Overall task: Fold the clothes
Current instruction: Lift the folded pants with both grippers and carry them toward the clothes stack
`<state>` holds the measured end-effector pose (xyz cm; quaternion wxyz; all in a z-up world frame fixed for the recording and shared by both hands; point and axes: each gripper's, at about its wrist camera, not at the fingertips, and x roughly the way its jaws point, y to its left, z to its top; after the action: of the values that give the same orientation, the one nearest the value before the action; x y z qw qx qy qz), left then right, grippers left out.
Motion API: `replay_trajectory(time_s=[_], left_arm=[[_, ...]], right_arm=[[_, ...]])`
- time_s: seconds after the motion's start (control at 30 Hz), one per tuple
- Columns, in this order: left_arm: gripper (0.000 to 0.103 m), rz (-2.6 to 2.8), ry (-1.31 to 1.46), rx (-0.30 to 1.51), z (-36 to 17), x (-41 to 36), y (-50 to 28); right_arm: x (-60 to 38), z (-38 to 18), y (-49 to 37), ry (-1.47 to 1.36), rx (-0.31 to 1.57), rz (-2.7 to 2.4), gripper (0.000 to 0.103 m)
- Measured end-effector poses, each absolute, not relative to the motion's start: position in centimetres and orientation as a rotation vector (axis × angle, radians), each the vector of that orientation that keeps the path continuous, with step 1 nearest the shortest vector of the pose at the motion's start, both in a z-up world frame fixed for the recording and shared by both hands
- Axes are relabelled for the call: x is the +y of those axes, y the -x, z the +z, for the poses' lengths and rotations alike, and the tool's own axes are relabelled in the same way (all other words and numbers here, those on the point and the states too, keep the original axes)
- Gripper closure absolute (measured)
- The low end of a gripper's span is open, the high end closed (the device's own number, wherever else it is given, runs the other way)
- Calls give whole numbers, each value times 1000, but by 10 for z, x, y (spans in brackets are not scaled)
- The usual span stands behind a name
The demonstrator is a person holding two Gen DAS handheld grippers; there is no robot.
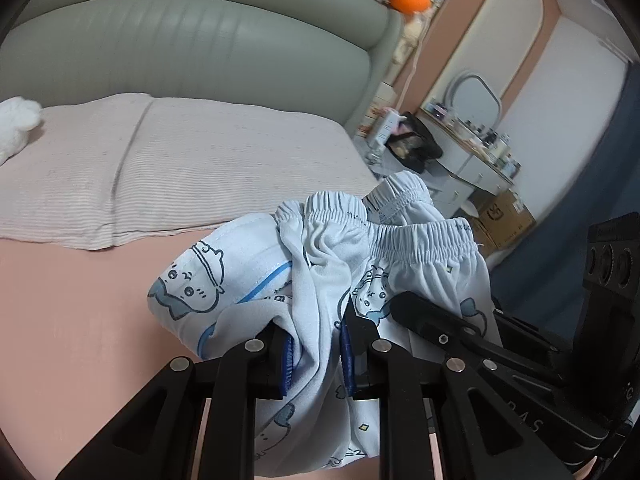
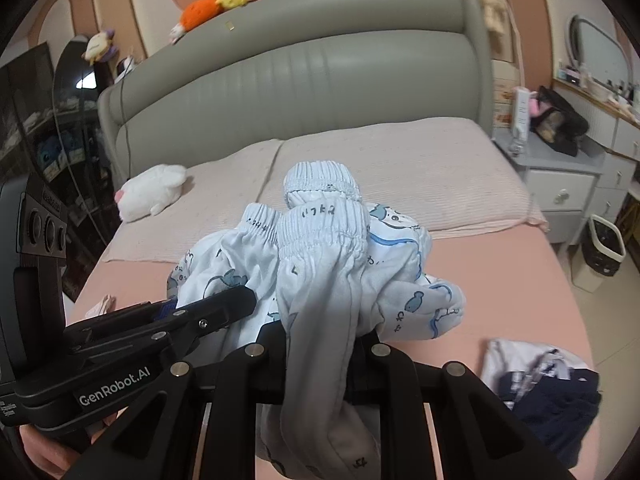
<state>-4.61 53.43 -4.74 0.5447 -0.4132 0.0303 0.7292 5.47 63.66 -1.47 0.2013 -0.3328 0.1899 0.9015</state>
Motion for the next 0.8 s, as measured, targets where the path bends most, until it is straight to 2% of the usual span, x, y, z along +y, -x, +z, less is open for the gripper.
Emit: replay_trajectory(time_s=[0.43,0.8], left_arm=[[86,1530,970,192,-45,650,-69],[86,1408,1039,271,-85,710,-127]], right_arm=[[728,-17,-183,864,581,2329,86],[782,-58,-256,895,680,2184,86]])
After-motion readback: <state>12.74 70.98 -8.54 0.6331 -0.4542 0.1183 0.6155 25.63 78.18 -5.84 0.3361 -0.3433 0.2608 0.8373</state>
